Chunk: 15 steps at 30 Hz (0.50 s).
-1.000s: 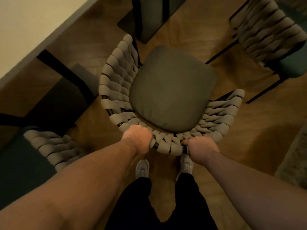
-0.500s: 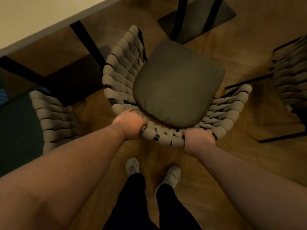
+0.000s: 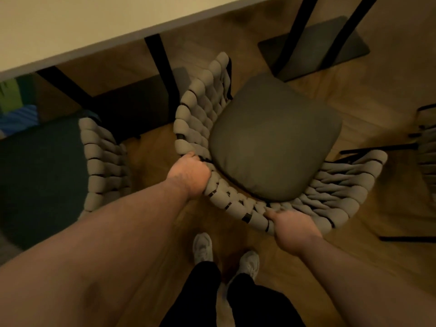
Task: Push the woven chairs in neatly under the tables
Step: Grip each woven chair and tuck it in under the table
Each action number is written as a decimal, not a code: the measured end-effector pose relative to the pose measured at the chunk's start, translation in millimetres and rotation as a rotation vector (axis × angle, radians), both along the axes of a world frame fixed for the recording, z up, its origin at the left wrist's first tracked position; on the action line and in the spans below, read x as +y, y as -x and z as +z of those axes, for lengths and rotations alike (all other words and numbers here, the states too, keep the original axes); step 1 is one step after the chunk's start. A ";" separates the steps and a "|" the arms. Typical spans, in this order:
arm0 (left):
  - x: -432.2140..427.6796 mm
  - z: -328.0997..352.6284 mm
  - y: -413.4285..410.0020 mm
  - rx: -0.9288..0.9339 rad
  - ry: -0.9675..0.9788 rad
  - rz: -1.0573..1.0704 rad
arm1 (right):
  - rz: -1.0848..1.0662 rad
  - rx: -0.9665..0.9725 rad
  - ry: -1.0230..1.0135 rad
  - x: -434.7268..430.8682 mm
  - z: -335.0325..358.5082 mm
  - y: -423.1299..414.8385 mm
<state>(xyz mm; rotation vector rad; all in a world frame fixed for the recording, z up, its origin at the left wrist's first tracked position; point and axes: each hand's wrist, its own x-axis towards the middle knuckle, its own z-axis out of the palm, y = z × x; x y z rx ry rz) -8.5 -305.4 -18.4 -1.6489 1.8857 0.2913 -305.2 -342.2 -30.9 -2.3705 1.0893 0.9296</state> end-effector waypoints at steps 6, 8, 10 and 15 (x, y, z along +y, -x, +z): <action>30.2 -1.0 3.1 0.021 0.012 0.168 | 0.120 -0.027 0.017 -15.4 1.7 -5.7; 40.2 -1.8 9.8 0.025 -0.015 0.262 | 0.177 -0.036 0.019 -26.4 2.5 -6.0; 48.9 2.5 19.3 0.027 -0.057 0.362 | 0.265 -0.040 0.017 -41.2 5.5 -7.9; 68.6 15.2 52.7 0.089 -0.133 0.609 | 0.444 -0.043 0.056 -75.4 8.4 -15.6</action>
